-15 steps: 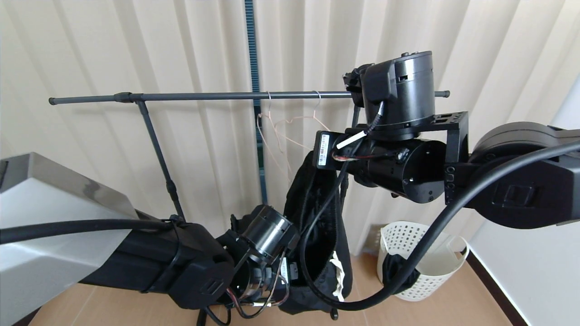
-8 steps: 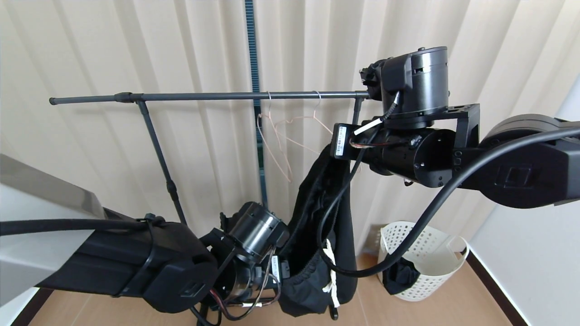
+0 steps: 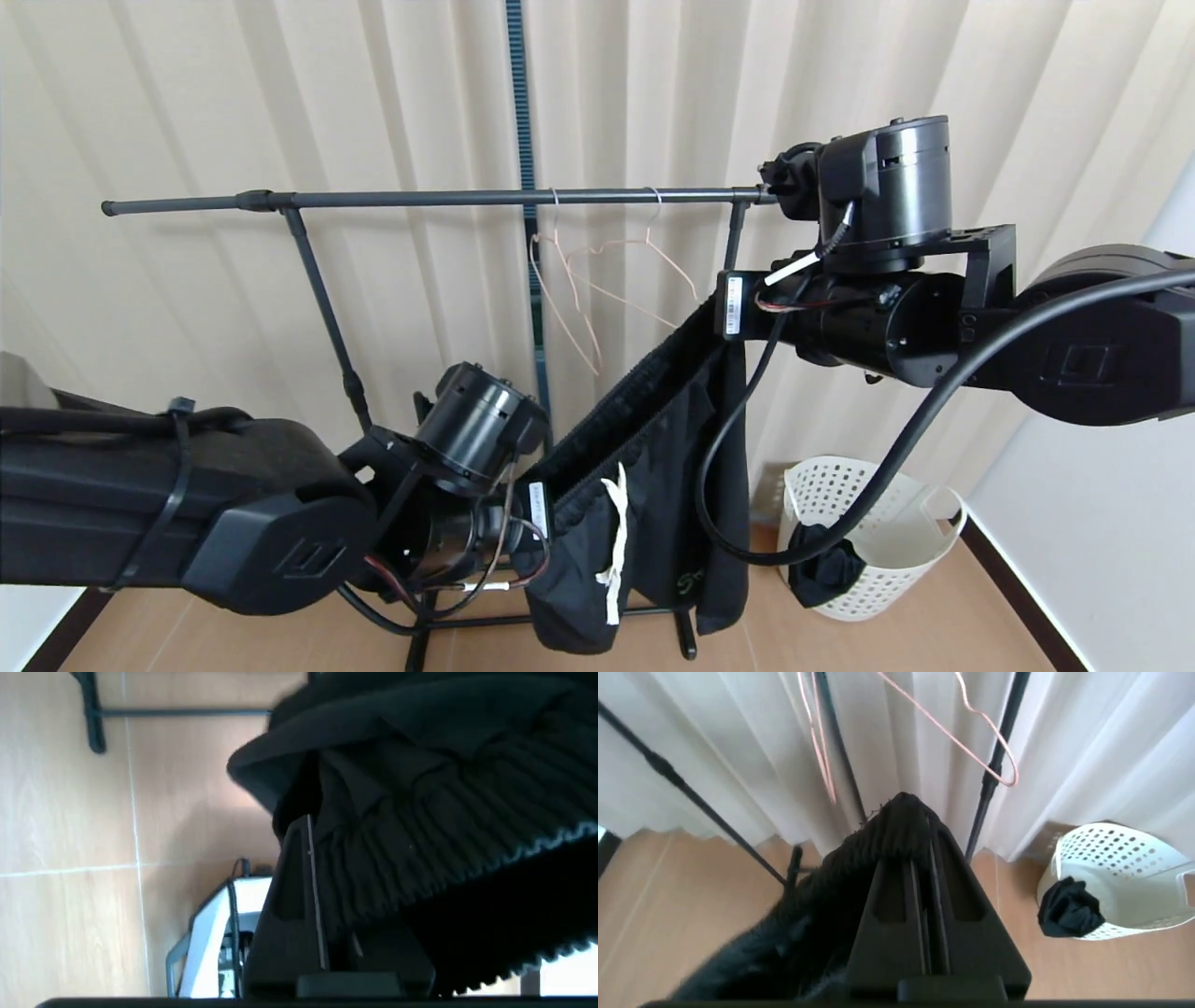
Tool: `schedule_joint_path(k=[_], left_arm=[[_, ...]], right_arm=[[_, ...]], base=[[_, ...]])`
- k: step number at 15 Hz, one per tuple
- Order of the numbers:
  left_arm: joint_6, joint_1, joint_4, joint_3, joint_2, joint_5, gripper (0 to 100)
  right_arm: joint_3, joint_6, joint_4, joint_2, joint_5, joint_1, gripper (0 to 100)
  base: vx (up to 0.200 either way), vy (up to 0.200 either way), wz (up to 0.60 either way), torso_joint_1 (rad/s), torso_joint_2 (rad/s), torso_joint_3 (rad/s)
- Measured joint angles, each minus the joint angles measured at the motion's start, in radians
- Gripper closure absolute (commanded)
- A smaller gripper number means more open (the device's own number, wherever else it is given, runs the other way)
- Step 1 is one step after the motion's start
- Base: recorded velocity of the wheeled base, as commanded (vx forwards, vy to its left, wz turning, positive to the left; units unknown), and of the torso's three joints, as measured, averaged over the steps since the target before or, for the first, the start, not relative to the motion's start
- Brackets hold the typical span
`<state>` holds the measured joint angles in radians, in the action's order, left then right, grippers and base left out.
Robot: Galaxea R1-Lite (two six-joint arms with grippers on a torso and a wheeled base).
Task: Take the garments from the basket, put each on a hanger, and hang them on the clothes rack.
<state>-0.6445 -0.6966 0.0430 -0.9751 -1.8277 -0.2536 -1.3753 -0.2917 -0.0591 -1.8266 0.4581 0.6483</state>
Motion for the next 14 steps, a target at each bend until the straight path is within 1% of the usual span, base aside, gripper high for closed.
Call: schedule_joint_path(k=[2, 3, 4, 5, 6, 8, 9, 11, 14], left_arm=[[0.029, 0.034, 0.056, -0.039, 0.034, -0.001, 100], [0.034, 0.043, 0.117, -0.069, 0.044, -0.004, 100], [0.040, 0.055, 0.211, -0.127, 0.054, -0.012, 100], [0.046, 0.064, 0.292, -0.176, 0.060, -0.023, 100], [0.071, 0.072, 0.348, -0.213, 0.065, -0.051, 100], [0.111, 0.080, 0.382, -0.240, 0.070, -0.105, 100], [0.115, 0.082, 0.383, -0.243, 0.072, -0.112, 100], [0.117, 0.091, 0.387, -0.240, 0.076, -0.112, 100], [0.146, 0.131, 0.391, -0.196, 0.106, -0.112, 100]], right_arm=[[0.059, 0.067, -0.011, 0.026, -0.059, -0.003, 100], [0.101, 0.116, -0.032, 0.043, -0.084, -0.004, 100], [0.154, 0.182, -0.060, 0.062, -0.108, -0.009, 100], [0.215, 0.269, -0.093, 0.085, -0.135, -0.017, 100], [0.268, 0.342, -0.119, 0.106, -0.155, -0.026, 100], [0.355, 0.474, -0.144, 0.147, -0.188, -0.053, 100], [0.378, 0.497, -0.145, 0.161, -0.192, -0.070, 100], [0.395, 0.517, -0.146, 0.176, -0.194, -0.097, 100], [0.399, 0.547, -0.147, 0.183, -0.193, -0.161, 100]], base=[[0.000, 0.000, 0.00, 0.000, 0.00, 0.000], [0.000, 0.000, 0.00, 0.000, 0.00, 0.000], [0.000, 0.000, 0.00, 0.000, 0.00, 0.000], [0.000, 0.000, 0.00, 0.000, 0.00, 0.000], [0.000, 0.000, 0.00, 0.000, 0.00, 0.000], [0.000, 0.000, 0.00, 0.000, 0.00, 0.000], [0.000, 0.000, 0.00, 0.000, 0.00, 0.000], [0.000, 0.000, 0.00, 0.000, 0.00, 0.000], [0.000, 0.000, 0.00, 0.000, 0.00, 0.000]])
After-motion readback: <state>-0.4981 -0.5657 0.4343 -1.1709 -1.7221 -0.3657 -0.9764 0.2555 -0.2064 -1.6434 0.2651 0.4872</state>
